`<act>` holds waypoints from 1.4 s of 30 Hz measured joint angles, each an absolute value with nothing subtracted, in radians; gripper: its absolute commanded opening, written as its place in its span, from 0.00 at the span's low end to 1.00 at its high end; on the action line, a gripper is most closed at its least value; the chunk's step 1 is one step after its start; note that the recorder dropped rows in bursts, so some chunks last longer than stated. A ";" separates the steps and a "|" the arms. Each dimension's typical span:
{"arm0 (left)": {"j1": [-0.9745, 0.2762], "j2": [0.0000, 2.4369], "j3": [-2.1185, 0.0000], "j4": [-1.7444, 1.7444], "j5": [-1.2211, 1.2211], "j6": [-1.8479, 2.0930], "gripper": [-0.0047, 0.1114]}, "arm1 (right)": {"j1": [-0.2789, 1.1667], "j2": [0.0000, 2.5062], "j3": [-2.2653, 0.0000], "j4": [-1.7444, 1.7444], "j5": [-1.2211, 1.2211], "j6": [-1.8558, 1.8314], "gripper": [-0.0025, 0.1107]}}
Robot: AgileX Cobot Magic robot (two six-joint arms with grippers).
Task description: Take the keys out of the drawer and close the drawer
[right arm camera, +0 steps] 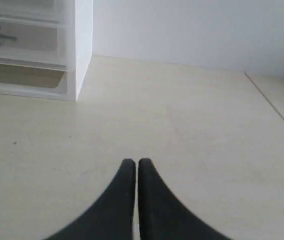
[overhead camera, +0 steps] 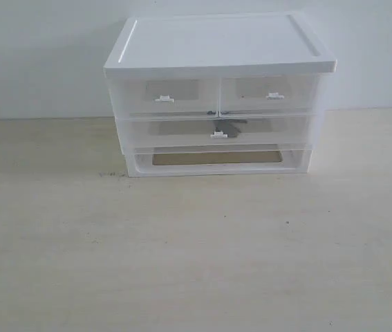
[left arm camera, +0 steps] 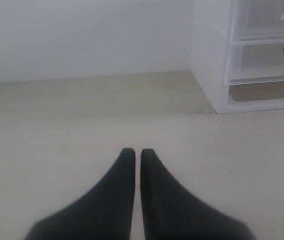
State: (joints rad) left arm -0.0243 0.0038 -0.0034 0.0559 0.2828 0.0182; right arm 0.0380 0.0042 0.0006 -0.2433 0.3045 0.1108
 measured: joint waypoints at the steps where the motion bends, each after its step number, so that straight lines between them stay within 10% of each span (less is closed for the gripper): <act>1: -0.024 0.004 -0.003 0.060 0.265 0.026 0.08 | 0.038 0.004 0.001 -0.252 0.280 0.108 0.02; 20: -0.024 0.018 -0.019 0.147 -0.484 -0.462 0.08 | 0.038 0.003 -0.009 -0.252 -0.550 0.395 0.02; 33: -0.024 0.655 -0.233 0.708 -0.896 -0.578 0.08 | 0.038 0.525 -0.308 -0.668 -0.633 0.759 0.03; 42: -0.026 1.321 -0.353 0.831 -1.182 -0.198 0.08 | 0.038 1.084 -0.438 -0.931 -0.735 1.049 0.42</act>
